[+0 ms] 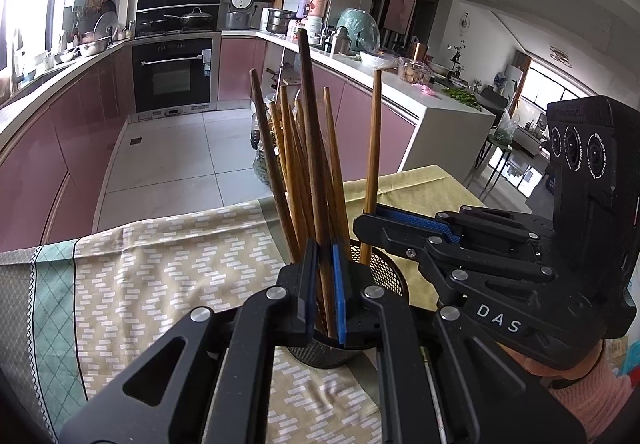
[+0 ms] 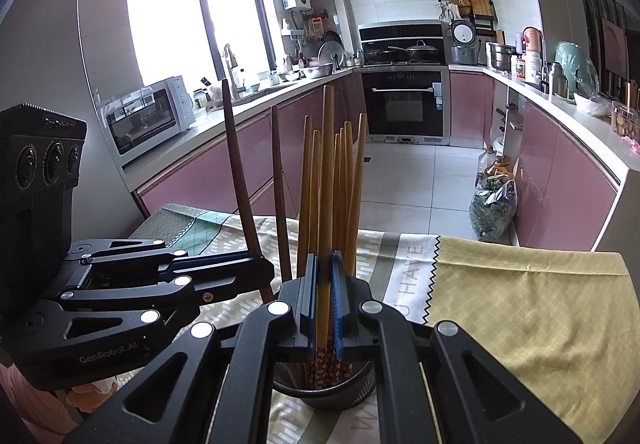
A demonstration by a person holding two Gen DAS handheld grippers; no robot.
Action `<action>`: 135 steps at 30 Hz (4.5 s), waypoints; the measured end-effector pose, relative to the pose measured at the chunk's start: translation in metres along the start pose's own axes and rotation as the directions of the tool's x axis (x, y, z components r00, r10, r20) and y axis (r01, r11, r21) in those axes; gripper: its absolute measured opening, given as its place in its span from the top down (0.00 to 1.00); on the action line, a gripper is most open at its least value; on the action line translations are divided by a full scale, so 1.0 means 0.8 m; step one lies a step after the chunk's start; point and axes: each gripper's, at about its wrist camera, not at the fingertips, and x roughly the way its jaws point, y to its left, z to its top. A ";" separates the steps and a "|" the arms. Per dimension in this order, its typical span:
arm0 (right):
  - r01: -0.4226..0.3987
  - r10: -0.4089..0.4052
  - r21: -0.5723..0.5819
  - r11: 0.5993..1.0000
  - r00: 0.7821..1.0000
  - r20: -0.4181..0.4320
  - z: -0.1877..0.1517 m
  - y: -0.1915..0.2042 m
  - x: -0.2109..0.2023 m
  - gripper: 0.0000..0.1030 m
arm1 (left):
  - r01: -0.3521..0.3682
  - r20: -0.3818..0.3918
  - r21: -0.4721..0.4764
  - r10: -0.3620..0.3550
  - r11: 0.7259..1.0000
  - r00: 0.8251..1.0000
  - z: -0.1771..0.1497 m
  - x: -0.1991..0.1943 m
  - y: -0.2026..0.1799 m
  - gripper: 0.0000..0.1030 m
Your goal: Organize utensils
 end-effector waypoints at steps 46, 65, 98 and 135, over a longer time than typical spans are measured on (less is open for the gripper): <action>0.091 -0.089 -0.006 0.996 0.984 0.156 -0.071 0.054 -0.060 0.06 | -0.370 0.191 -0.132 0.390 0.919 0.901 -0.103 -0.126 0.054 0.05; 0.163 -0.149 -0.035 0.986 0.955 0.256 -0.103 0.093 -0.088 0.06 | -0.494 0.338 -0.155 0.516 0.856 0.787 -0.145 -0.217 0.042 0.05; 0.169 -0.158 -0.014 0.986 0.949 0.274 -0.111 0.092 -0.102 0.06 | -0.504 0.389 -0.130 0.512 0.854 0.766 -0.156 -0.228 0.020 0.05; 0.170 -0.160 -0.012 0.985 0.947 0.280 -0.108 0.093 -0.104 0.06 | -0.507 0.389 -0.131 0.515 0.852 0.764 -0.156 -0.226 0.019 0.05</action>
